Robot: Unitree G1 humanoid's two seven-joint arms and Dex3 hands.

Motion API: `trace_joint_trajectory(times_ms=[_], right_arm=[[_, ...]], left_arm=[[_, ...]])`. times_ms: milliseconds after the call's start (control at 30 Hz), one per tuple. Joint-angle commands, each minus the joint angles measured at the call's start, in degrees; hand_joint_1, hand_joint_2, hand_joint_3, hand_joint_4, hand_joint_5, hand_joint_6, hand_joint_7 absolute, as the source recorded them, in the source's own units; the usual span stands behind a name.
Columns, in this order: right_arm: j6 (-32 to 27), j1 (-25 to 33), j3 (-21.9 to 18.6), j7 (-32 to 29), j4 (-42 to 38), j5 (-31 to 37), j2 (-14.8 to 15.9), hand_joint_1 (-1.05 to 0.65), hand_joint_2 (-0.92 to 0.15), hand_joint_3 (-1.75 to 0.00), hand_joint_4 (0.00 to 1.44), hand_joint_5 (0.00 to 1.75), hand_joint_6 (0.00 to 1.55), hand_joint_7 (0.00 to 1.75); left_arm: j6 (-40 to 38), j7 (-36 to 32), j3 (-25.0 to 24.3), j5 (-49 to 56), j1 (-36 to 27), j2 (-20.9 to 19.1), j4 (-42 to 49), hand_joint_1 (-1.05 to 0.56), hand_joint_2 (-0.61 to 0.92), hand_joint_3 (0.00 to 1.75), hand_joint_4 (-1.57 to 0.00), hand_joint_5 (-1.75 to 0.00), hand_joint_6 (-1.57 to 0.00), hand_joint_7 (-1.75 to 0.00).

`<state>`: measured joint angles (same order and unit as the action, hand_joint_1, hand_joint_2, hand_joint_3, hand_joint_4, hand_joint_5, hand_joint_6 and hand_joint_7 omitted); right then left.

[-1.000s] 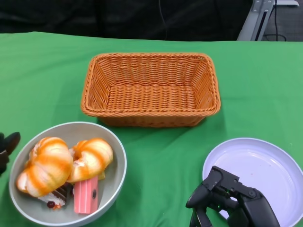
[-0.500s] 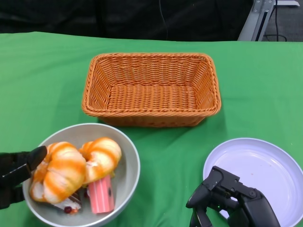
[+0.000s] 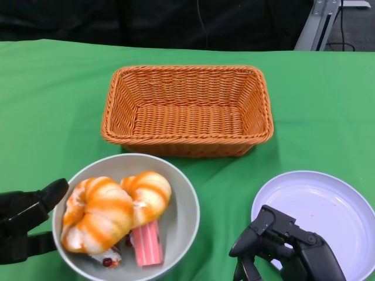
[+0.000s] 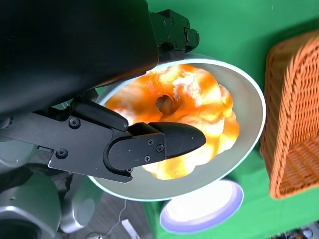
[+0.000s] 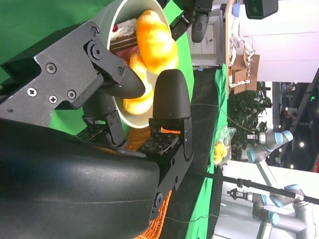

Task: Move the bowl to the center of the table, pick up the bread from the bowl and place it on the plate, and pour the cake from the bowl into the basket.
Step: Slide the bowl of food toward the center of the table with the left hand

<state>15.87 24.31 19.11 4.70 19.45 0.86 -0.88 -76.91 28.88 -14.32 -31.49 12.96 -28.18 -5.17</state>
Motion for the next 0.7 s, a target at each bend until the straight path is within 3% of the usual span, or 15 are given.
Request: trace_joint_trajectory(times_ms=[33,133,700], right_arm=[[0.8,-0.1,0.1,0.0,-0.1,-0.4,0.0,-0.08,-0.49,-1.23,0.69,1.62,0.67,1.40],[1.3,-0.2,0.1,0.2,-0.4,-0.6,-0.1,-0.07,-0.49,-1.22,0.69,1.63,0.67,1.40],[1.4,-0.5,0.7,-0.4,-0.4,0.5,-0.4,-0.08,-0.48,-1.23,0.71,1.62,0.68,1.41]], left_arm=[[-1.2,0.5,-1.5,-2.2,-0.5,1.1,-0.5,-0.68,0.92,0.62,0.00,0.00,0.00,0.00],[-1.7,0.4,-1.8,-3.0,-0.5,1.4,-0.3,-0.68,0.92,0.63,0.00,0.00,0.00,0.00],[-10.5,-6.8,-4.6,-3.5,0.9,12.3,-5.4,-0.67,0.92,0.63,0.00,0.00,0.00,0.00]])
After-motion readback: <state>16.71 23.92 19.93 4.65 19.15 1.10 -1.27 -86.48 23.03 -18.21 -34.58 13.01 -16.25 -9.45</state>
